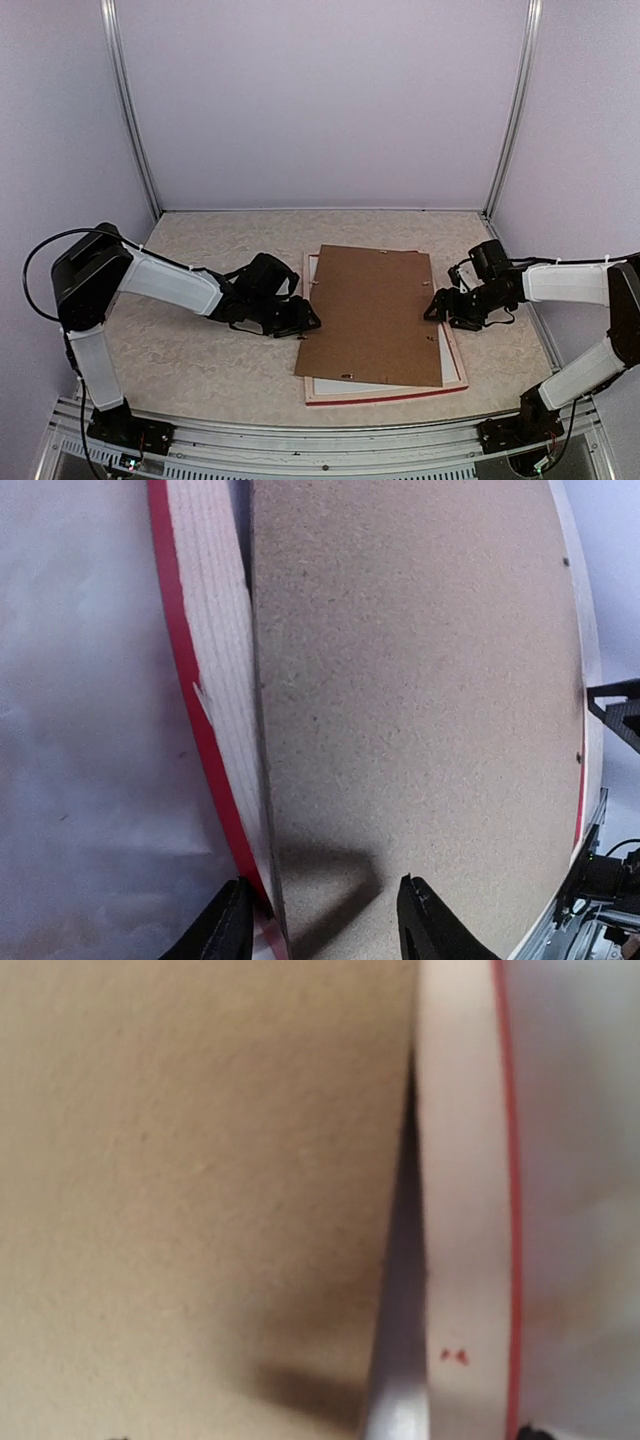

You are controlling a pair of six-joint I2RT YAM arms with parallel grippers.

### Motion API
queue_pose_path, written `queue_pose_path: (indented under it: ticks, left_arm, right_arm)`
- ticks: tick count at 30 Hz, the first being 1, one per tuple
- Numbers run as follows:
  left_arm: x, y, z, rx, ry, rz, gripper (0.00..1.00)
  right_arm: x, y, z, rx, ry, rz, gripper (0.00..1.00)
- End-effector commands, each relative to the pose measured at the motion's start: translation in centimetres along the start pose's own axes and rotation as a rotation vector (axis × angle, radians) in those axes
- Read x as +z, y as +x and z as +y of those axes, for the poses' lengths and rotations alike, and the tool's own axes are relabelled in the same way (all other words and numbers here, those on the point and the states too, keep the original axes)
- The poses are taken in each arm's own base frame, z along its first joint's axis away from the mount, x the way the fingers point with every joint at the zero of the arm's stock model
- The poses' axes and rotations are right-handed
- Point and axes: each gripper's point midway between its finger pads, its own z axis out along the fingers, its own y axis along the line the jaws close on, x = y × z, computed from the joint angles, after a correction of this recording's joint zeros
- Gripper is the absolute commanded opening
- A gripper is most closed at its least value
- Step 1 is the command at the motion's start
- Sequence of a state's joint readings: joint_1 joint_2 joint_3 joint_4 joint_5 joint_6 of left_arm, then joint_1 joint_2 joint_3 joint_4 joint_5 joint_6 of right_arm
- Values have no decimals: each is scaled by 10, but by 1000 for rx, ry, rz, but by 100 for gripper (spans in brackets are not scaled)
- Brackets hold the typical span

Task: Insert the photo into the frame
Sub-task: Adjust the photo frame at the center of the board, then place the backboard on the frame body.

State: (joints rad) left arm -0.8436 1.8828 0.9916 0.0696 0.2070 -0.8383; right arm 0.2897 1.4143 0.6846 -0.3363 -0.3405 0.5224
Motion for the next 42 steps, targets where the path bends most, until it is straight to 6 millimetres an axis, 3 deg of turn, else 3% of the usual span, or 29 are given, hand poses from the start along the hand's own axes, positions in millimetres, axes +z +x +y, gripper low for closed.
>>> queue_pose_path:
  ticks: [1,8,17,23,28,35,42]
  left_arm:
    - [-25,3,-3,34,-15,-25,46]
    - [-51,15,1,35,-29,-25,36]
    - [-60,30,6,28,-32,5,32]
    - [-69,19,16,73,-115,-68,39]
    - [-62,21,24,104,-156,-41,47]
    - [-51,17,21,111,-111,-14,59]
    - [-48,9,24,116,-109,-15,64]
  right_arm:
    - [0,9,48,15,-112,-31,82]
    - [-1,7,45,10,-52,-60,83]
    - [4,3,55,-2,-78,-48,83]
    - [-6,-17,52,-24,-13,-127,82]
    - [-19,-32,54,-46,32,-172,81]
    - [-10,-6,67,-39,-33,-106,73]
    - [3,19,68,-28,2,-65,71]
